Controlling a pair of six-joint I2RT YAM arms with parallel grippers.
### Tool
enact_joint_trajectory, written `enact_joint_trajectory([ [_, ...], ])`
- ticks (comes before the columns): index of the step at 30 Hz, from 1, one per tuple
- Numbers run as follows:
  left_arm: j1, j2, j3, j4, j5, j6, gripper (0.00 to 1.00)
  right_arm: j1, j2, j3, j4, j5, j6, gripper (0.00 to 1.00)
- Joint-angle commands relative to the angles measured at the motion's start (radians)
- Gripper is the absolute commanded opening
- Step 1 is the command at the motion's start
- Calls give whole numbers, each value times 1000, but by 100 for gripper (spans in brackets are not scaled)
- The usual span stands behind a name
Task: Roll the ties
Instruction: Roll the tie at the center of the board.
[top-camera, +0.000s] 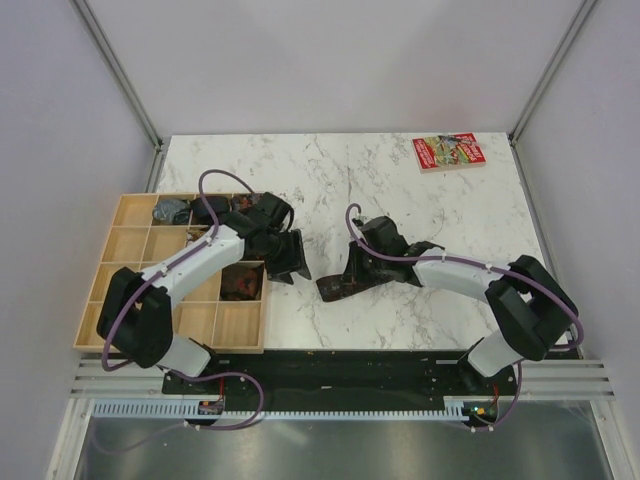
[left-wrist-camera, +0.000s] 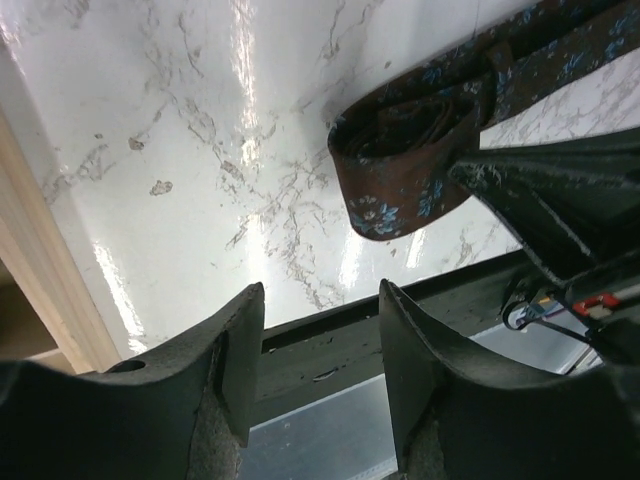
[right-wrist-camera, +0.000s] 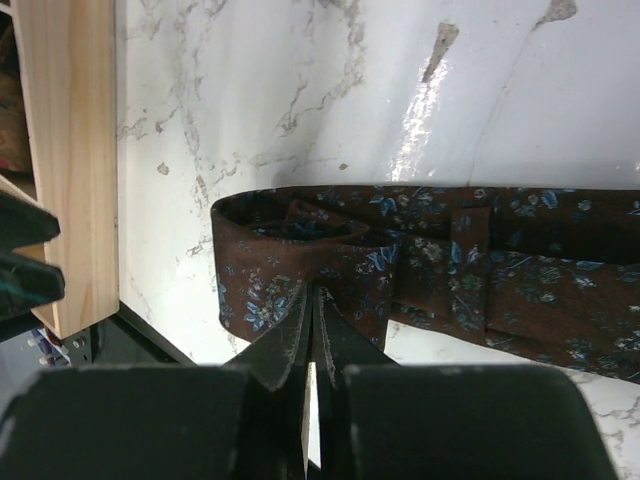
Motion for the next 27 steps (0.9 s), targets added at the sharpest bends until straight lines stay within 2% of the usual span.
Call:
enact_joint_trajectory([
  [1, -6, -74, -89, 141, 72, 6, 56, -20, 31, -21, 52, -18, -28, 7],
  [14, -72, -34, -194, 399, 125, -66, 60, -41, 60, -65, 87, -29, -40, 5],
  [27, -84, 107, -225, 525, 131, -100, 60, -60, 52, -94, 98, -39, -49, 4],
])
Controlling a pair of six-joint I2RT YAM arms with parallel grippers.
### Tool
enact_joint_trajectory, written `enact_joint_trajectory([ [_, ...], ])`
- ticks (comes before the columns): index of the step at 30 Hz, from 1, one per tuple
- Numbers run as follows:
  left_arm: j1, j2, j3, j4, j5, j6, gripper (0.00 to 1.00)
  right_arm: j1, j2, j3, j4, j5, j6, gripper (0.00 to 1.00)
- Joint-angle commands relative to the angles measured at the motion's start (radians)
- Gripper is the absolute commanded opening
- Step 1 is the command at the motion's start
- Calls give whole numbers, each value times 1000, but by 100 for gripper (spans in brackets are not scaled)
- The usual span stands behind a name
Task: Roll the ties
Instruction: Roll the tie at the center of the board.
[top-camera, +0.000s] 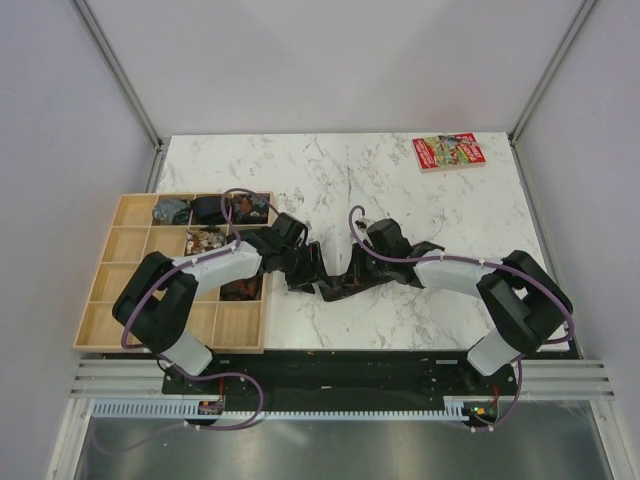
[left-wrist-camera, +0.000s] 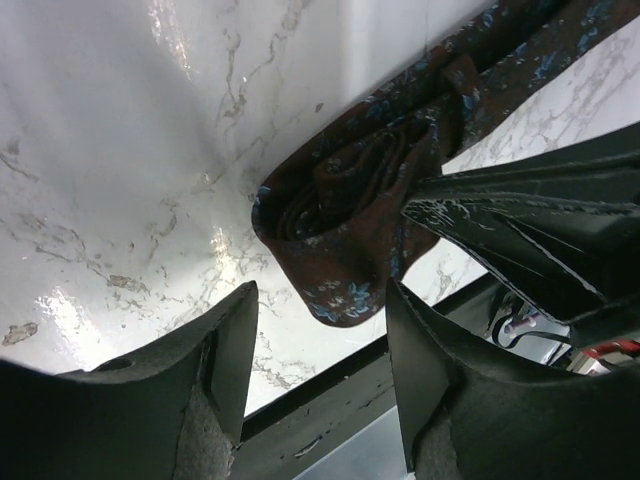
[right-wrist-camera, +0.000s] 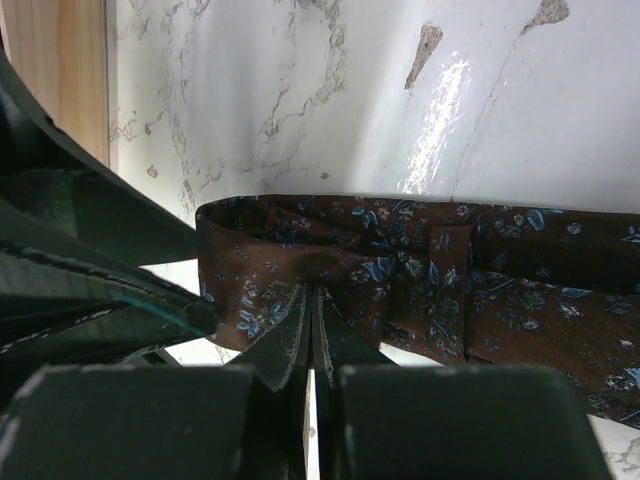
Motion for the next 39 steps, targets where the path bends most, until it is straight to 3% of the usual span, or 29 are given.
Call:
enact_joint_trajectory([
  [1, -7, 30, -16, 88, 29, -40, 59, -12, 10, -35, -20, 24, -34, 4],
  [17, -59, 143, -58, 168, -11, -109, 46, -27, 16, -61, -17, 10, -38, 3],
  [20, -61, 151, -66, 174, -21, -110, 41, -27, 13, -65, -18, 8, -37, 3],
  [22, -61, 140, -71, 181, -30, -113, 32, -29, 8, -67, -17, 7, -35, 3],
  [24, -59, 118, -65, 156, -44, -109, 24, -29, 2, -68, -17, 5, -34, 3],
  [29, -59, 64, -17, 55, -66, -93, 16, -29, -42, -50, -27, -7, -20, 3],
  [39, -59, -10, 35, -108, -44, -101, 14, -29, -191, -16, -113, 4, 6, 6],
])
